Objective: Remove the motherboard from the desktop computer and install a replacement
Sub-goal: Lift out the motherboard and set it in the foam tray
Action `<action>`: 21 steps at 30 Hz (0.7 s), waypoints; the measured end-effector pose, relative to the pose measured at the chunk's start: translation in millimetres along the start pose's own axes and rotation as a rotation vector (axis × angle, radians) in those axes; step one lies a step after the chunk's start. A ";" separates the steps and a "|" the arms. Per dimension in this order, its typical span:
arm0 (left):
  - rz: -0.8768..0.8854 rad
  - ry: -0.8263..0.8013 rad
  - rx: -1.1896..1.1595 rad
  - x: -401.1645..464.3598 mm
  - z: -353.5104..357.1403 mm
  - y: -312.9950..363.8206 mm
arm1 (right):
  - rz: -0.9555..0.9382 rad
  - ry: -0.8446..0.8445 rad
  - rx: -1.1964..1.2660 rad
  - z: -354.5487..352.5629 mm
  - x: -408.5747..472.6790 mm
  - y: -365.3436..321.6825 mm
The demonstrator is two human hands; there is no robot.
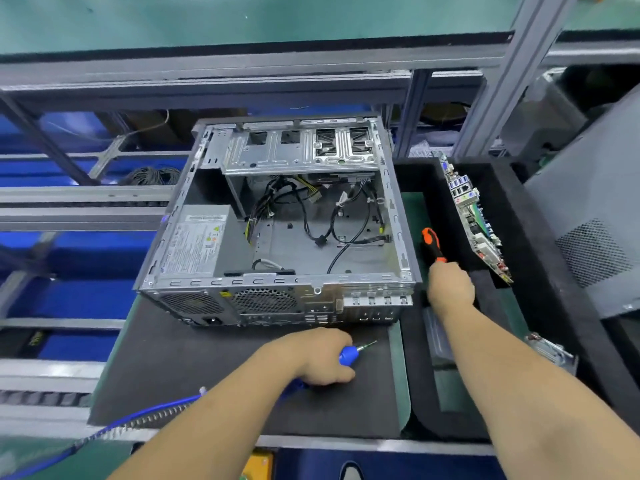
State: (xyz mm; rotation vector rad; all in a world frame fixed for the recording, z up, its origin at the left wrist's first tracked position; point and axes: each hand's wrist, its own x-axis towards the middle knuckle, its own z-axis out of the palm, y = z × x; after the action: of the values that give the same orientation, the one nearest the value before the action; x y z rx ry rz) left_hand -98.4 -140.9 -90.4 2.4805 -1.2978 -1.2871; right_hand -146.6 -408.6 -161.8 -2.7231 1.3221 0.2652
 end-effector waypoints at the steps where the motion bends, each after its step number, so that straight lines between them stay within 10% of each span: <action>1: -0.004 0.020 -0.004 -5.2 1.0 -2.1 | -0.003 0.041 0.036 -7.3 -5.9 1.9; 9: -0.022 0.279 -0.108 -60.7 33.2 -25.0 | 0.191 0.281 0.707 -46.7 -124.3 -3.0; 17: -0.127 0.374 -0.267 -133.1 110.1 -102.4 | 0.101 0.390 0.826 -6.3 -252.8 -23.2; 21: -0.183 0.393 -0.300 -155.3 131.2 -127.2 | -0.032 0.131 0.738 15.2 -299.2 -41.0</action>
State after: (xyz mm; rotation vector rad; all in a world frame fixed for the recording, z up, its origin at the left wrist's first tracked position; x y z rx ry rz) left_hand -153.0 89.9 -126.1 2.5025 -0.7460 -0.8751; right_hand -297.8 -150.7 -116.0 -2.1469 1.1042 -0.3469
